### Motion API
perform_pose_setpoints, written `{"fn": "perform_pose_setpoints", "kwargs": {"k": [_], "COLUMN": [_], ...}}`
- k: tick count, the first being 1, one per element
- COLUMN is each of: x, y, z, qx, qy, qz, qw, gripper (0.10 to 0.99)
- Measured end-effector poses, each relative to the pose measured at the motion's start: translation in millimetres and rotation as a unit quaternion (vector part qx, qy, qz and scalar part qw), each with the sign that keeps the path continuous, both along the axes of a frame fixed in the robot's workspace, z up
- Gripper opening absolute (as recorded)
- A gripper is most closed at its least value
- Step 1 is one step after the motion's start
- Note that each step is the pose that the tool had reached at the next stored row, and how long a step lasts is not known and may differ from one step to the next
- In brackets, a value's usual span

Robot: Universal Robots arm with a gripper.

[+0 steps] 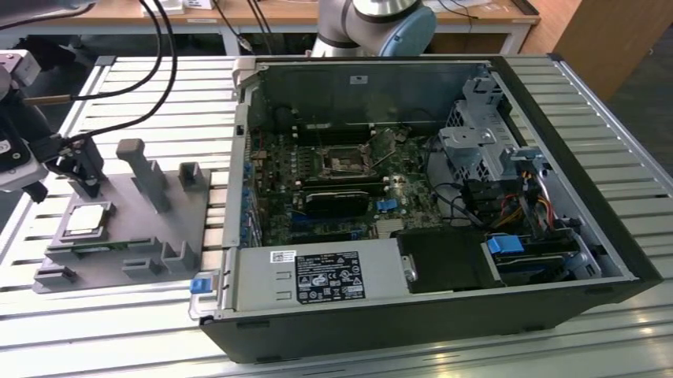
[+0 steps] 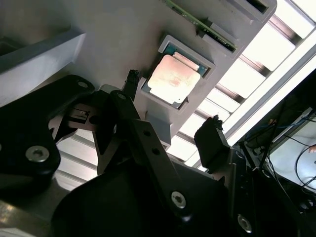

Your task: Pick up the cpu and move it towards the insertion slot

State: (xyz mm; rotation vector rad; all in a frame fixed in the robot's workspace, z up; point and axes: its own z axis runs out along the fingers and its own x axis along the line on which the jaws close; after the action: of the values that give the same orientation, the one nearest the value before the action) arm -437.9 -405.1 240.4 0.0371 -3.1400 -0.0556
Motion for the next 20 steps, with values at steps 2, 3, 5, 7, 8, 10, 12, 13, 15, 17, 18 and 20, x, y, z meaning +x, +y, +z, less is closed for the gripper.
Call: {"fn": "perform_pose_setpoints", "kwargs": {"k": [2,3,5,7,8,10,12,13,15,17,18,20], "x": [-0.1,-0.1,-0.2,-0.3,-0.5,-0.6,-0.6,-0.6,-0.6,-0.6,-0.6,-0.6], "y": [-0.3,-0.4,-0.6,-0.8,-1.0,-1.3,-1.3,-1.4,-1.4,-1.5,-1.5,-1.6], "z": [-1.7,-2.4,-3.3,-4.4,-5.2,-6.9,-8.3,-9.0,-10.3,-11.7,-12.5,-14.0], "qx": [0.0,0.0,0.0,0.0,0.0,0.0,0.0,0.0,0.0,0.0,0.0,0.0], "qy": [0.0,0.0,0.0,0.0,0.0,0.0,0.0,0.0,0.0,0.0,0.0,0.0], "qz": [0.0,0.0,0.0,0.0,0.0,0.0,0.0,0.0,0.0,0.0,0.0,0.0], "qw": [1.0,1.0,1.0,1.0,1.0,1.0,1.0,1.0,1.0,1.0,1.0,1.0], "gripper": [0.733,0.733,0.733,0.733,0.733,0.733,0.733,0.733,0.733,0.733,0.733,0.733]}}
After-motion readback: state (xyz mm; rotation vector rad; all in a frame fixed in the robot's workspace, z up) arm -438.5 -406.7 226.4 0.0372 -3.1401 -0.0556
